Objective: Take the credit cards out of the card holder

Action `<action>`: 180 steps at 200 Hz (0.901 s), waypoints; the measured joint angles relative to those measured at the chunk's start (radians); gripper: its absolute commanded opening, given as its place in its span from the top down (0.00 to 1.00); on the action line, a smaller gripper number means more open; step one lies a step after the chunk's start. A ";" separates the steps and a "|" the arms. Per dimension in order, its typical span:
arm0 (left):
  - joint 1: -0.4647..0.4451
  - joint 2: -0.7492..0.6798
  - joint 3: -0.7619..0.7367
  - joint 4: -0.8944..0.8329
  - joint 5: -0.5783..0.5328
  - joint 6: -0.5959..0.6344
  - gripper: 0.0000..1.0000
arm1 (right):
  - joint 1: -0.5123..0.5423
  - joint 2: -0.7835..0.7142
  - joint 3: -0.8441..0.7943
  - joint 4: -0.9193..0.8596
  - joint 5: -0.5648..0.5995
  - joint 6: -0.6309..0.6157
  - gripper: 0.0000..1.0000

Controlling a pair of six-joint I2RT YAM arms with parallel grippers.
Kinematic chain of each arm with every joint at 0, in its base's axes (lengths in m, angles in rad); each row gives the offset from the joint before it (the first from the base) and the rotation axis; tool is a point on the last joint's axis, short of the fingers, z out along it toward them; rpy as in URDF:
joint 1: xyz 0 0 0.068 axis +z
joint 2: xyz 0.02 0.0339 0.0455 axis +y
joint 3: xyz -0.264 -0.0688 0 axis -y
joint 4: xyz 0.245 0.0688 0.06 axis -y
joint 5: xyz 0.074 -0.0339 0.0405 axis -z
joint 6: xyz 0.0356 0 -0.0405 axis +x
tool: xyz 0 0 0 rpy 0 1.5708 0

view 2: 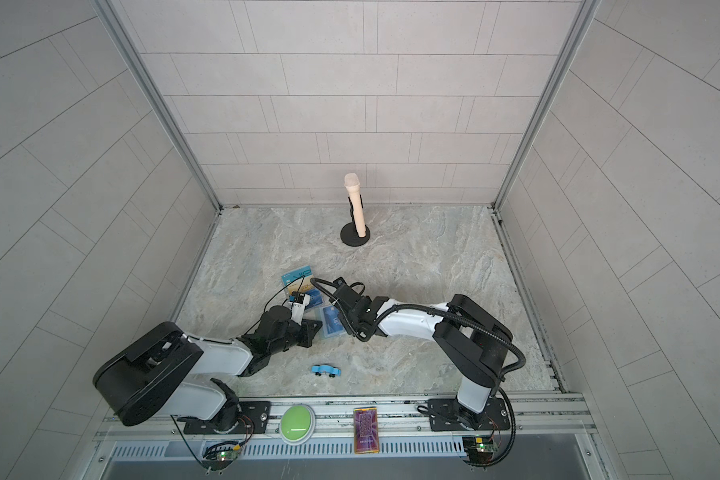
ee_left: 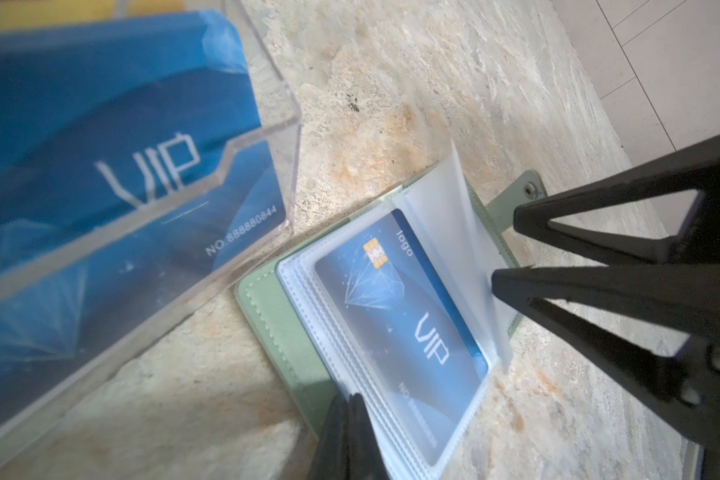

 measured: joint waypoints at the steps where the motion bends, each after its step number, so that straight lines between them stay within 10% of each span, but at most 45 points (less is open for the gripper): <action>1: 0.000 0.000 0.000 0.000 0.000 0.000 1.00 | 0.000 -0.001 0.000 0.000 0.001 0.000 0.56; 83: 0.000 0.000 0.003 -0.006 0.000 0.000 1.00 | 0.000 -0.067 0.002 -0.060 0.049 -0.016 0.49; 180: 0.000 0.000 0.004 -0.008 0.000 0.000 1.00 | 0.005 0.037 0.055 0.002 -0.222 -0.033 0.30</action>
